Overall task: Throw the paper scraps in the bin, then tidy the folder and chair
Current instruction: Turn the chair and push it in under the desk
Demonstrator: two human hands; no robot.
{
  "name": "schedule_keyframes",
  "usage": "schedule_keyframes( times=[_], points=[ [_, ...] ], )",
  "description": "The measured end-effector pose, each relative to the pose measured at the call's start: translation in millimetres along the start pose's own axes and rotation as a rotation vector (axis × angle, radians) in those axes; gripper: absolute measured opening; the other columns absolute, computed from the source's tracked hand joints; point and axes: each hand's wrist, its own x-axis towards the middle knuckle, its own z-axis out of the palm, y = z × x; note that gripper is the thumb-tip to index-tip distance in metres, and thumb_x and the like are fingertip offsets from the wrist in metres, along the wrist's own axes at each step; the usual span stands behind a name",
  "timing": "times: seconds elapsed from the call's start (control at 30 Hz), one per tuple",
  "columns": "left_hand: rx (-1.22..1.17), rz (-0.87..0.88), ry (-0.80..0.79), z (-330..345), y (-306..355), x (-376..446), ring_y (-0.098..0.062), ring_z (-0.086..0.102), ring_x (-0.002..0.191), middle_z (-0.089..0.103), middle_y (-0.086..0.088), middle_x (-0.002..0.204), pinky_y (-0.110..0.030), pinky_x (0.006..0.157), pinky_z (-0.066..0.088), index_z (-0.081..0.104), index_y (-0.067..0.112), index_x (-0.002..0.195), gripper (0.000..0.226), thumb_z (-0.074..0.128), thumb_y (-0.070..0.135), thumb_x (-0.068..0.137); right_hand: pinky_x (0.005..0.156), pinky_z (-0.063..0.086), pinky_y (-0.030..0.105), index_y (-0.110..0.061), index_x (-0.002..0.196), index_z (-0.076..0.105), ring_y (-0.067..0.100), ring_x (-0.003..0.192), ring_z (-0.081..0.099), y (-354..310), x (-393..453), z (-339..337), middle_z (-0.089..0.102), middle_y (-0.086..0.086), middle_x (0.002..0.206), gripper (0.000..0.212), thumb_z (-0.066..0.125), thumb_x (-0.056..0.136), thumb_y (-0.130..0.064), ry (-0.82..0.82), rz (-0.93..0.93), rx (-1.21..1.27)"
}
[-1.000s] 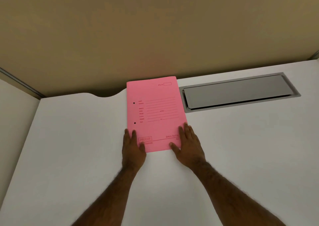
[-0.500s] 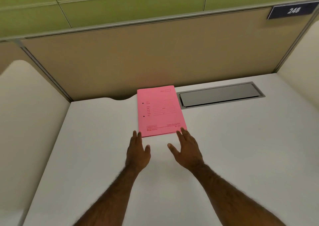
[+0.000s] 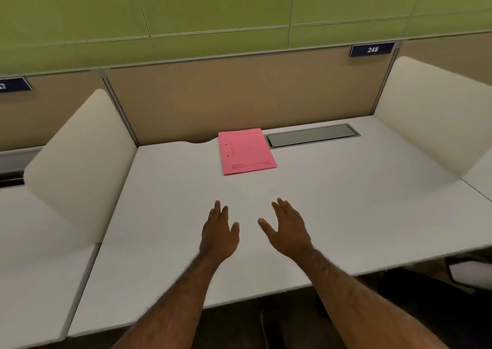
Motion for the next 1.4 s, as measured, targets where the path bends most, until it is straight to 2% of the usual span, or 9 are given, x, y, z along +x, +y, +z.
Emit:
schedule_keyframes(
  times=[0.1,0.17,0.4,0.67,0.8,1.07,1.27,1.4],
  points=[
    [0.005,0.023,-0.007,-5.2,1.3,-46.5,-0.021,0.002,0.151,-0.003,-0.004,0.164,-0.038,0.122,0.013,0.018,0.012,0.153,0.061,0.039,0.038,0.102,0.122,0.008,0.036,-0.014,0.155,0.022,0.018,0.153,0.008,-6.8,-49.5,-8.1,0.015,0.003,0.165,0.088,0.023,0.089,-0.072,0.030,0.012,-0.006],
    [0.004,0.032,-0.014,-7.4,4.3,-74.6,-0.021,0.003,0.151,-0.001,-0.004,0.164,-0.038,0.122,0.013,0.020,0.013,0.153,0.060,0.038,0.039,0.102,0.122,0.008,0.037,-0.015,0.156,0.021,0.018,0.153,0.007,-8.2,-80.5,-14.2,0.014,0.002,0.165,0.080,0.033,0.095,-0.065,0.037,0.014,-0.015],
    [-0.035,0.112,0.056,-11.6,41.7,-141.4,-0.020,0.005,0.151,0.008,-0.002,0.164,-0.038,0.121,0.013,0.031,0.016,0.150,0.056,0.041,0.039,0.101,0.122,0.008,0.038,-0.017,0.156,0.020,0.019,0.153,0.008,3.7,-152.0,-46.6,0.013,0.002,0.165,0.078,0.034,0.096,-0.065,0.104,0.040,-0.053],
    [-0.034,0.140,0.079,4.1,104.0,-195.4,-0.020,0.008,0.151,0.011,-0.001,0.164,-0.039,0.120,0.014,0.034,0.019,0.149,0.054,0.042,0.042,0.100,0.123,0.010,0.039,-0.020,0.156,0.019,0.019,0.152,0.011,42.4,-214.1,-96.7,0.014,0.001,0.165,0.078,0.033,0.095,-0.066,0.161,0.045,-0.065],
    [-0.061,0.131,0.101,24.8,148.4,-228.6,-0.020,0.009,0.150,0.012,0.001,0.163,-0.040,0.120,0.014,0.035,0.021,0.148,0.054,0.044,0.043,0.099,0.124,0.011,0.041,-0.019,0.156,0.021,0.019,0.152,0.012,80.7,-253.2,-131.2,0.016,0.001,0.165,0.077,0.034,0.095,-0.065,0.181,0.028,-0.048],
    [-0.165,0.170,0.099,105.6,271.2,-330.2,-0.019,0.010,0.150,0.015,0.000,0.163,-0.039,0.121,0.012,0.035,0.021,0.149,0.053,0.047,0.038,0.100,0.122,0.009,0.039,-0.017,0.155,0.023,0.021,0.151,0.013,203.9,-338.3,-218.3,0.018,0.004,0.164,0.077,0.037,0.096,-0.064,0.173,-0.018,-0.109],
    [-0.135,0.342,0.043,151.7,362.6,-389.1,-0.020,0.011,0.150,0.017,-0.003,0.162,-0.038,0.121,0.012,0.038,0.017,0.147,0.053,0.046,0.037,0.099,0.123,0.009,0.040,-0.016,0.155,0.025,0.021,0.151,0.015,280.9,-385.1,-305.0,0.020,0.005,0.163,0.076,0.036,0.096,-0.063,0.314,0.055,-0.139],
    [-0.133,0.527,-0.005,177.5,430.0,-427.8,-0.019,0.012,0.149,0.018,-0.004,0.162,-0.034,0.120,0.010,0.038,0.016,0.147,0.054,0.048,0.036,0.098,0.123,0.012,0.042,-0.013,0.153,0.028,0.022,0.149,0.020,336.9,-413.5,-365.5,0.026,0.007,0.161,0.075,0.036,0.096,-0.063,0.423,0.146,-0.161]
  ],
)
